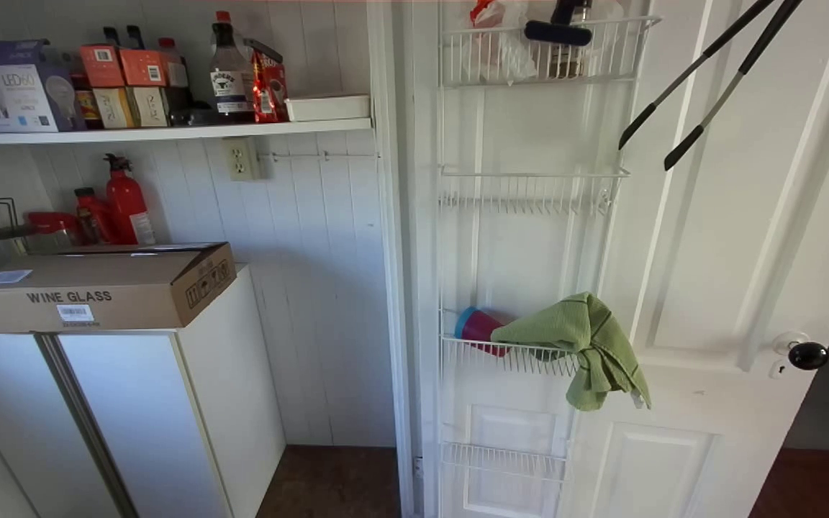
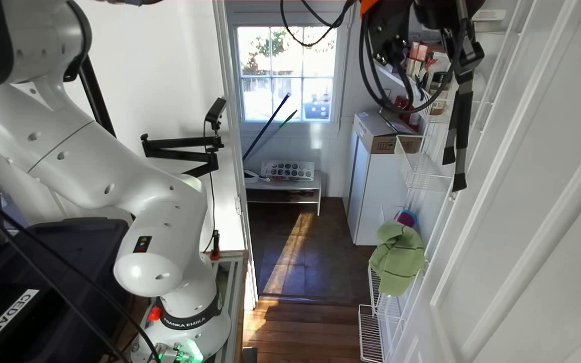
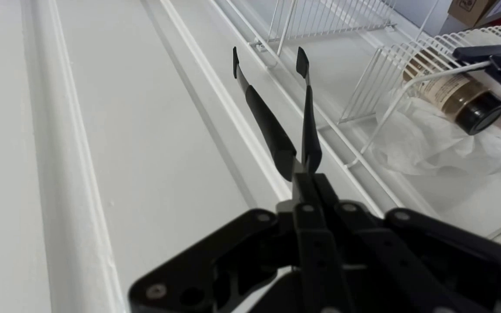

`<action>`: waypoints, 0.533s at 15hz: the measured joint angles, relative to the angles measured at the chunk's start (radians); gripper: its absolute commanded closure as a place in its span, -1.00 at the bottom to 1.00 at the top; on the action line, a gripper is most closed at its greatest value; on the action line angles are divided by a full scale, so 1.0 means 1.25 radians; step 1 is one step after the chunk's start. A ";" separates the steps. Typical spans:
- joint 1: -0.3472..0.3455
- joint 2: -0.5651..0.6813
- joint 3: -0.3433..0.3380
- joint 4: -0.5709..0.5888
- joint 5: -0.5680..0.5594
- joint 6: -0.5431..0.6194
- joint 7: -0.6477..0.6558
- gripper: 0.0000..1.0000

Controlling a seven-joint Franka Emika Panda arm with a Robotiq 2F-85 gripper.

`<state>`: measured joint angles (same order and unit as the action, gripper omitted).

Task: Remove the clamps tong from the second to top closet wire rack shelf and put it on the top shelf of the closet door wire rack

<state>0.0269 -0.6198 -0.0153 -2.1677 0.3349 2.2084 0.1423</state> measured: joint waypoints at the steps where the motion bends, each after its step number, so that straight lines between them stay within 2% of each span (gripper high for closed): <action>1: 0.000 0.000 -0.004 0.004 -0.002 -0.004 -0.011 0.98; 8: 0.000 -0.003 -0.042 0.101 -0.002 -0.078 -0.064 0.98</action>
<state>0.0264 -0.6240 -0.0676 -2.0415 0.3323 2.1113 0.0623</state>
